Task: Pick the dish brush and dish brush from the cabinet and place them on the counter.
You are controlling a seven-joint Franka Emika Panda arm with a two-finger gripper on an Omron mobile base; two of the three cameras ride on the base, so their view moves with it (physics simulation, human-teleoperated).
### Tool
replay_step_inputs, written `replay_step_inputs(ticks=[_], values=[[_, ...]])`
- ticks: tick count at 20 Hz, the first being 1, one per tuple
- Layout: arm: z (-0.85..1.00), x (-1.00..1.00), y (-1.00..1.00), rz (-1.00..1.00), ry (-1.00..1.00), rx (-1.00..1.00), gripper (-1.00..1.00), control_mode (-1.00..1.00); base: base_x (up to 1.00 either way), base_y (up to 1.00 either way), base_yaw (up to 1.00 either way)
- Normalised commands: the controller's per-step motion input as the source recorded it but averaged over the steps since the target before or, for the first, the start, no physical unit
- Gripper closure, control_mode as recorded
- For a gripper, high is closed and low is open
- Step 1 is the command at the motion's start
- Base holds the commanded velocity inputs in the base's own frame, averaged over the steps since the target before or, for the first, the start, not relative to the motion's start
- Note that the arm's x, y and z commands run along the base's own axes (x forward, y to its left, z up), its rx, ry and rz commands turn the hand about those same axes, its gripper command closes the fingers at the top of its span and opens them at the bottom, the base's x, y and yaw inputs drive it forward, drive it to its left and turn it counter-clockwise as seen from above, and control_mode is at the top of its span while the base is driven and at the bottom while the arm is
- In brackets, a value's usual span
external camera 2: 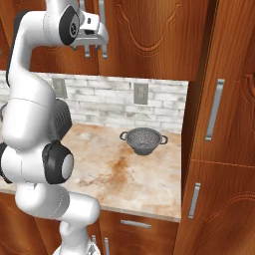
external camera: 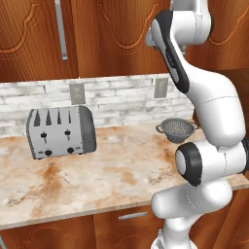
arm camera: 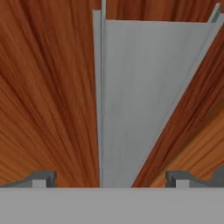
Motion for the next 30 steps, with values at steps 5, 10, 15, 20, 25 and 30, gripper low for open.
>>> replay_step_inputs(ticks=[5,10,15,20,25,30], values=[[-0.02,0.18,-0.01,0.00,-0.09,-0.01,-1.00,-1.00,0.00,0.00,0.00],[0.00,0.25,-0.04,0.07,-0.02,0.00,-1.00,-1.00,0.00,0.00,0.00],[0.00,0.27,0.00,0.05,0.00,0.00,1.00,-1.00,0.00,0.00,0.00],[0.00,0.11,0.00,0.02,0.00,0.00,1.00,-1.00,0.00,0.00,0.00],[0.00,0.00,0.03,0.00,0.00,0.00,1.00,-1.00,0.00,0.00,0.00],[0.00,-0.16,0.24,-0.01,0.00,-0.02,1.00,-1.00,0.00,0.00,0.00]])
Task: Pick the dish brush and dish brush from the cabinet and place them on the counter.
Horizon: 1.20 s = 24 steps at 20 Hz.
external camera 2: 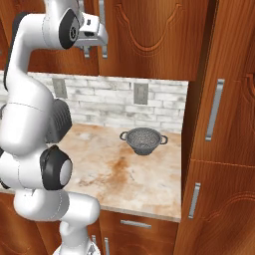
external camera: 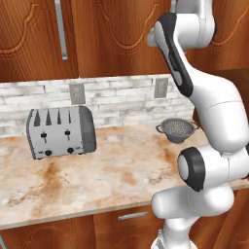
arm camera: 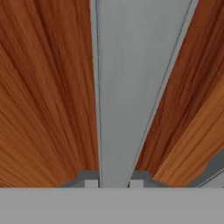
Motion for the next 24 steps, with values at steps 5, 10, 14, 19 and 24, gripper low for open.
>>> replay_step_inputs(ticks=[5,10,14,19,24], values=[[0.00,-0.18,0.26,-0.03,0.00,-0.03,1.00,-1.00,0.00,0.00,0.00],[0.00,-0.21,0.24,-0.02,0.00,-0.03,1.00,-1.00,0.00,0.00,0.00],[0.00,-0.27,0.13,-0.01,-0.07,-0.01,1.00,-1.00,0.00,0.00,0.00],[0.10,-0.23,0.10,-0.01,-0.09,0.00,1.00,-1.00,0.00,0.00,0.00],[0.22,-0.16,0.21,-0.11,0.00,0.00,1.00,-1.00,0.00,0.00,0.00]])
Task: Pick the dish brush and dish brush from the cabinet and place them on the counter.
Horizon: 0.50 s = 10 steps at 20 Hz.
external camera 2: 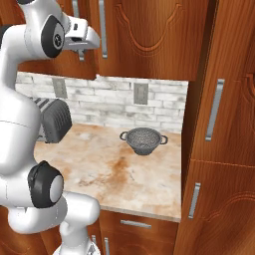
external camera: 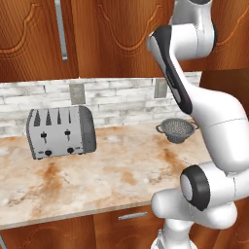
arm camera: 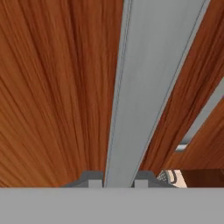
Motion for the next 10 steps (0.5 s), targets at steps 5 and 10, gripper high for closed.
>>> replay_step_inputs(ticks=[5,10], values=[[0.24,-0.26,0.18,-0.07,-0.05,0.00,1.00,-1.00,0.00,0.00,0.00],[0.28,-0.35,0.18,-0.04,-0.07,0.00,1.00,-1.00,0.00,0.00,0.00]])
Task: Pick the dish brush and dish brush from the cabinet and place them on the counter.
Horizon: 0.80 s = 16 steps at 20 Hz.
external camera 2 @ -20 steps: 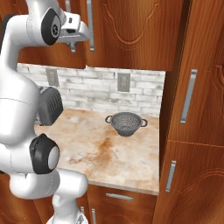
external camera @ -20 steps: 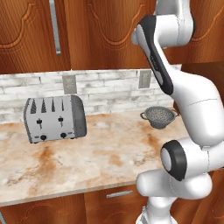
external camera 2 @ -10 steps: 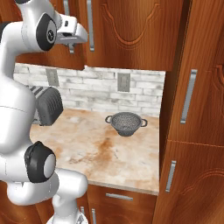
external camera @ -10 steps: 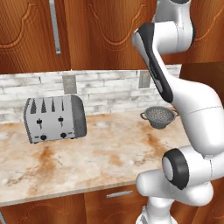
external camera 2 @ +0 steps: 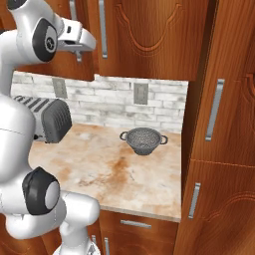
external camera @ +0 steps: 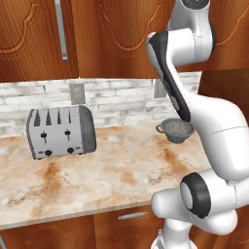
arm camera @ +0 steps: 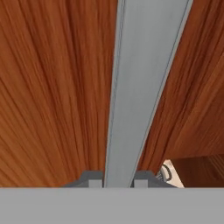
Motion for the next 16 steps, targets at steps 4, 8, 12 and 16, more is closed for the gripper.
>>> replay_step_inputs(ticks=[4,8,12,16], values=[[0.29,-0.38,0.21,-0.04,-0.06,0.00,1.00,-1.00,0.00,0.00,0.00],[0.24,-0.45,0.23,-0.05,-0.04,0.00,1.00,-1.00,0.00,0.00,0.00],[0.25,-0.48,0.22,-0.05,-0.04,0.00,1.00,-1.00,0.00,0.00,0.00],[0.23,-0.48,0.24,-0.05,-0.03,0.00,1.00,-1.00,0.00,0.00,0.00]])
